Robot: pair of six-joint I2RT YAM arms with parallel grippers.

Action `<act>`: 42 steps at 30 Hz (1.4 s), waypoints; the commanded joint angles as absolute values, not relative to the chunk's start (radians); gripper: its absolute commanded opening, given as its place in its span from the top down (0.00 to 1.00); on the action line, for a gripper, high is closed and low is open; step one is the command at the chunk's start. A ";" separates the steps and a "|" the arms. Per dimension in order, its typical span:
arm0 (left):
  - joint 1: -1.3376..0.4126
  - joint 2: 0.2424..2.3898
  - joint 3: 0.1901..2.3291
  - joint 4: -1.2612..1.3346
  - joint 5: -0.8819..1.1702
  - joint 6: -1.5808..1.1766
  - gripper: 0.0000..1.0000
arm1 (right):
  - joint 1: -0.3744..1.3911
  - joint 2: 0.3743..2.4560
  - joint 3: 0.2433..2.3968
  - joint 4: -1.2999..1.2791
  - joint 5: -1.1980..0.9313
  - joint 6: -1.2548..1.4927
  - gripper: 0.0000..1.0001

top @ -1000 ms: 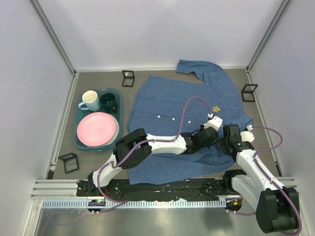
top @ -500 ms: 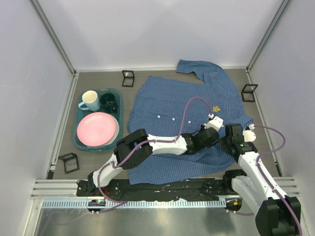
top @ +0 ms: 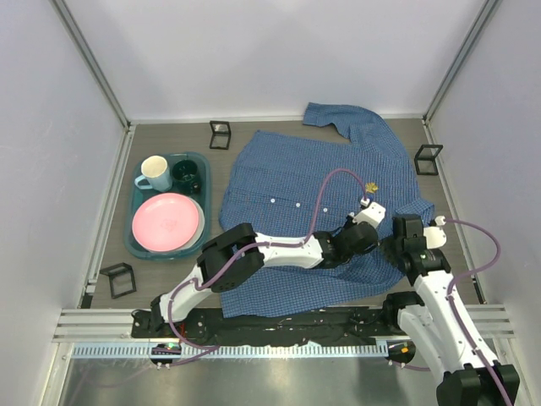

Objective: Remove the brooch from the garment
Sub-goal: Remove the brooch from the clothes.

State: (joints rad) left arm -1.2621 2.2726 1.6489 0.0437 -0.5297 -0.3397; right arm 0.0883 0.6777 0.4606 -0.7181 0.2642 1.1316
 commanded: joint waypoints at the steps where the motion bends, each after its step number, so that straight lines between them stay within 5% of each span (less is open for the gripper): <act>1: -1.264 2.303 1.674 0.048 -0.563 -0.322 1.00 | 0.083 0.673 0.505 -0.710 0.264 1.114 0.99; 4: -1.267 2.295 1.667 0.043 -0.542 -0.330 1.00 | 0.083 0.733 0.496 -0.643 0.194 1.060 0.91; 6: -1.272 2.281 1.661 0.043 -0.525 -0.340 1.00 | 0.084 0.744 0.469 -0.583 0.161 1.049 0.63; 8: -1.272 2.270 1.651 0.044 -0.514 -0.354 1.00 | 0.078 0.736 0.442 -0.551 0.161 1.049 0.48; 11: -1.272 2.266 1.641 0.046 -0.503 -0.365 1.00 | 0.061 0.756 0.425 -0.519 0.163 1.043 0.44; 24: -1.287 2.253 1.632 0.057 -0.494 -0.379 1.00 | 0.032 0.887 0.396 -0.440 0.130 1.100 0.62; 37: -1.287 2.198 1.516 0.181 -0.474 -0.357 1.00 | 0.021 0.963 0.365 -0.370 0.134 1.046 0.60; 42: -1.289 2.154 1.470 0.264 -0.497 -0.270 1.00 | 0.020 0.959 0.354 -0.374 0.117 1.045 0.85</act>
State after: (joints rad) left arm -1.2755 2.2112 1.4975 0.2054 -0.4816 -0.3439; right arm 0.0257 0.9630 0.3668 -0.3954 0.1276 1.0588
